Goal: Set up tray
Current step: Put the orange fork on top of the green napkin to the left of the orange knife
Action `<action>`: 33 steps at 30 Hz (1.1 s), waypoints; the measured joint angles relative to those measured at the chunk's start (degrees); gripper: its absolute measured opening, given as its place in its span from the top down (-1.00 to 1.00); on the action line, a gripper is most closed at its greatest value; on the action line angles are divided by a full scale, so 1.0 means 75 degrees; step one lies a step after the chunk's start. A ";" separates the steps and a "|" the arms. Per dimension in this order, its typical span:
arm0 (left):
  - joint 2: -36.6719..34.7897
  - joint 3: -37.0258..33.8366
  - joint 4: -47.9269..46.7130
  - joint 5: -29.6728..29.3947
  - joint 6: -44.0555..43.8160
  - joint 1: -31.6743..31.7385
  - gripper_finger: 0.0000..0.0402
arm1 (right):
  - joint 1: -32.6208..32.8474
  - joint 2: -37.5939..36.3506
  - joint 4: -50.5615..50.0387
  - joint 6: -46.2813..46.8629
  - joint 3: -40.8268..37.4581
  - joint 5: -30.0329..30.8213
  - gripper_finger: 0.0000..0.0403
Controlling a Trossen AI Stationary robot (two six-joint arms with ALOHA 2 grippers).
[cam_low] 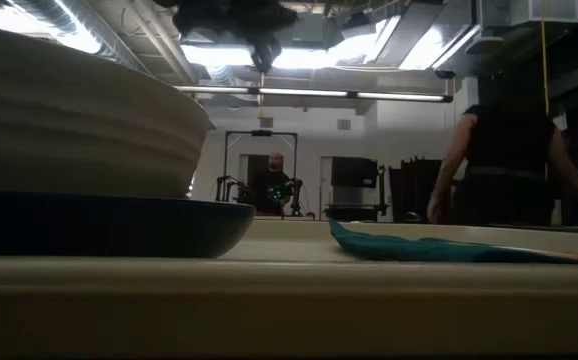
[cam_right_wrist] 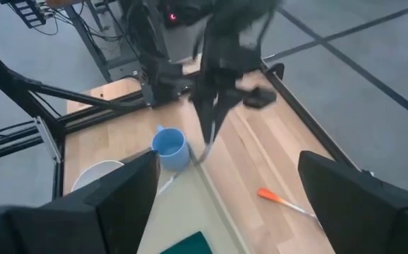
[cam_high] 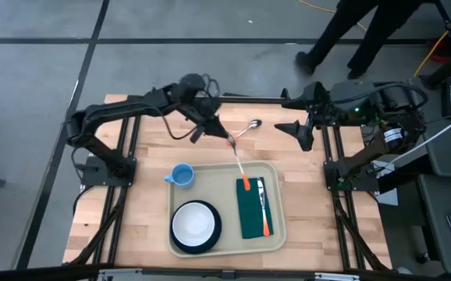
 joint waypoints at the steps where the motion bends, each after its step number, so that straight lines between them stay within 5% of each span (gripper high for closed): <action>1: 0.0184 0.0100 -0.0239 0.0014 0.0092 -0.0065 0.99 | 0.0000 0.0000 0.0005 0.0003 0.0003 0.0003 -0.69; 33: 0.3457 0.1253 -0.0933 -0.0564 -0.0055 -0.1462 0.99 | -0.0003 0.0017 0.0002 0.0230 0.0001 0.0001 -0.69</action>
